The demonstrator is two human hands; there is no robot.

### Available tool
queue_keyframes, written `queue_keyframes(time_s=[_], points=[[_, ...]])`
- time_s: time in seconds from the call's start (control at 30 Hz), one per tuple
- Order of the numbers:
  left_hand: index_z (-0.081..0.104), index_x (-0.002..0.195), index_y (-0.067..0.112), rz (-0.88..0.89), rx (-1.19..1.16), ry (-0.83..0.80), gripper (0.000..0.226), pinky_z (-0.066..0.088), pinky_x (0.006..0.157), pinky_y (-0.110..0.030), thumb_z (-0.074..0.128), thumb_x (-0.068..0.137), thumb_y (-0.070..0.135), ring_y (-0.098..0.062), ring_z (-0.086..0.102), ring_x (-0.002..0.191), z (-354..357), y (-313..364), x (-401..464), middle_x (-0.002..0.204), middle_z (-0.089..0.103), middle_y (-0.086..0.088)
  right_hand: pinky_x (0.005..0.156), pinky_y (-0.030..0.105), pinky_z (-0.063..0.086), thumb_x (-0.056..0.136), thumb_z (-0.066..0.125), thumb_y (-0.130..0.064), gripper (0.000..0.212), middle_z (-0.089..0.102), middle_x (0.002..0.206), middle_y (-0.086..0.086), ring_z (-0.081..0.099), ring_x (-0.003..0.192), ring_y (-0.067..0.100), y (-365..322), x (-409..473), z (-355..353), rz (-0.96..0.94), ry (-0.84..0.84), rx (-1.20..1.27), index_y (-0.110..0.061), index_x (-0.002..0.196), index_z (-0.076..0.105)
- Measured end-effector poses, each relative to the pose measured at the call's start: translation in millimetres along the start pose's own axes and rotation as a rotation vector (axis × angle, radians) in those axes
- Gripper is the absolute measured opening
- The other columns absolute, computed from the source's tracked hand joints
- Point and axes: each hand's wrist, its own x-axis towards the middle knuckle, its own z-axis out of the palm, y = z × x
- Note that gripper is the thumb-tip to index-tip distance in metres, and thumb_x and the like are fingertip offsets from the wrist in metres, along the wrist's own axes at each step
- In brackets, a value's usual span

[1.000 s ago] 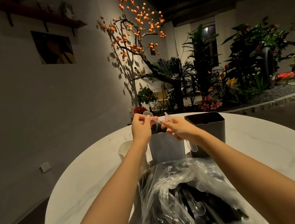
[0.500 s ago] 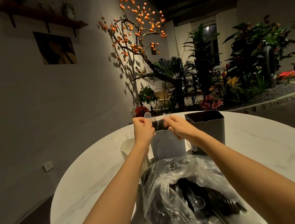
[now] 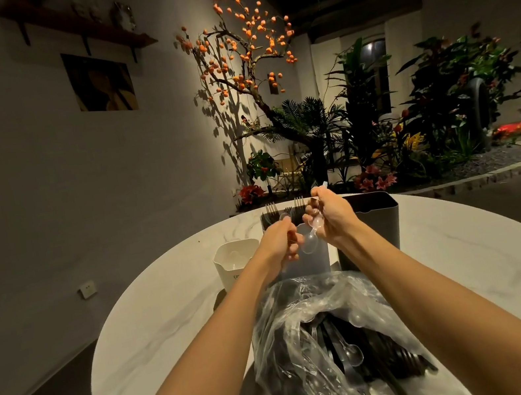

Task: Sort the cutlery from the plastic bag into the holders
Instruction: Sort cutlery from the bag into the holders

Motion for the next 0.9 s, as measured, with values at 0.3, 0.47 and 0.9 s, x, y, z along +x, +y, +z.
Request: queue_keyframes(time_s=[0.3, 0.47, 0.9], points=[[0.05, 0.077, 0.018, 0.03, -0.005, -0.101, 0.031, 0.027, 0.043, -0.015, 0.037, 0.104, 0.026, -0.003, 0.032, 0.04, 9, 3, -5, 0.055, 0.048, 0.006, 0.053, 0.022, 0.03, 0.1, 0.032, -0.008, 0.021, 0.033, 0.067, 0.003, 0.031, 0.057, 0.011, 5, 5, -4, -0.075, 0.132, 0.126, -0.012, 0.084, 0.046], [0.046, 0.077, 0.015, 0.072, -0.042, 0.05, 0.029, 0.026, 0.038, -0.014, 0.033, 0.103, 0.016, -0.002, 0.029, 0.037, 9, 4, 0, 0.053, 0.043, 0.004, 0.046, 0.018, 0.033, 0.102, 0.037, -0.014, 0.025, 0.045, 0.068, -0.001, 0.041, 0.052, 0.006, 10, -1, -9, -0.134, 0.017, -0.21, -0.018, 0.09, 0.059], [0.053, 0.095, 0.01, -0.102, -0.42, 0.12, 0.031, 0.021, 0.038, -0.014, 0.04, 0.103, 0.037, -0.004, 0.026, 0.038, 1, 6, 2, 0.06, 0.041, 0.0, 0.061, 0.019, 0.044, 0.097, 0.053, -0.019, 0.015, 0.059, 0.083, -0.002, 0.052, 0.074, 0.008, 11, 0, -30, -0.017, -0.296, -0.319, -0.014, 0.096, 0.067]])
